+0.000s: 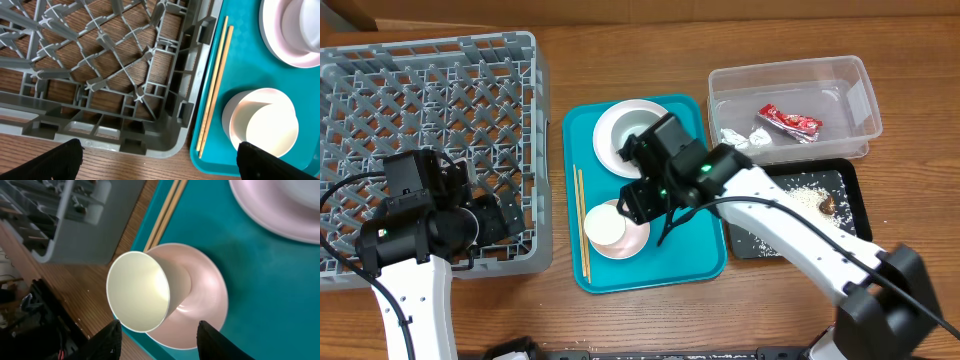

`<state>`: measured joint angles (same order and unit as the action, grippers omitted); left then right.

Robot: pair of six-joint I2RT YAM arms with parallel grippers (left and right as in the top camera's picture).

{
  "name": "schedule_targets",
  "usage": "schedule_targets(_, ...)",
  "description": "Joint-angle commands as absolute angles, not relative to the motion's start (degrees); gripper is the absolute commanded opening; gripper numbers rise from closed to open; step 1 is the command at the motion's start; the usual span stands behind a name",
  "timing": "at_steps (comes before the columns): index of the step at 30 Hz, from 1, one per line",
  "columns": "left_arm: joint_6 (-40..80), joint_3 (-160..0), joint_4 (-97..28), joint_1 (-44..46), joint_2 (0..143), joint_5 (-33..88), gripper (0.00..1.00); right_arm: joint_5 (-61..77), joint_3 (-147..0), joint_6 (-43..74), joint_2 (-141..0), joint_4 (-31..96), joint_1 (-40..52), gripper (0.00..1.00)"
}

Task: Sort waste into correct bins and load items into the dishwasher

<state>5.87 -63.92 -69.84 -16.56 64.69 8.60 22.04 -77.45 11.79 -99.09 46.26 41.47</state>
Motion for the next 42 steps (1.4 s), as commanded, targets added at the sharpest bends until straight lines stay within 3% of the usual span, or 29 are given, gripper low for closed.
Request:
schedule_targets(1, 6.46, -64.86, -69.78, -16.84, 64.51, 9.08, 1.00, 21.02, -77.06, 13.98, -101.82, 45.98, 42.87, 0.49)
schedule_targets(5, 6.44, -64.86, -69.80, -16.84, 64.51, 9.06, 1.00, 20.99, -77.06, 14.00, -104.81, 45.93, 44.27, 0.44)
schedule_targets(14, 6.46, -64.86, -69.82, -16.84, 64.51, 9.08, 1.00, 18.02, -77.06, 16.58, -106.69, 45.67, 44.62, 0.20)
schedule_targets(17, 6.46, -64.86, -69.91, -16.84, 64.51, 9.10, 1.00, 18.04, -77.06, 16.62, -106.69, 46.28, 44.62, 0.04)
schedule_targets(25, 6.46, -64.86, -70.04, -16.84, 64.51, 9.10, 1.00, 17.65, -79.99, 17.87, -105.97, 49.95, 43.38, 0.04)
schedule_targets(33, 6.42, -64.86, -69.93, -16.84, 64.51, 10.83, 1.00, 16.53, -86.41, 17.41, -97.95, 55.66, 35.81, 0.04)
schedule_targets(38, 2.09, -64.86, -68.66, -16.60, 64.51, 20.99, 1.00, 19.31, -86.39, 17.82, -92.71, 57.84, 27.42, 0.04)
schedule_targets(42, -0.71, -64.86, -66.59, -14.35, 64.51, 30.96, 1.00, 32.86, -85.95, 14.09, -92.42, 59.24, 20.25, 0.04)
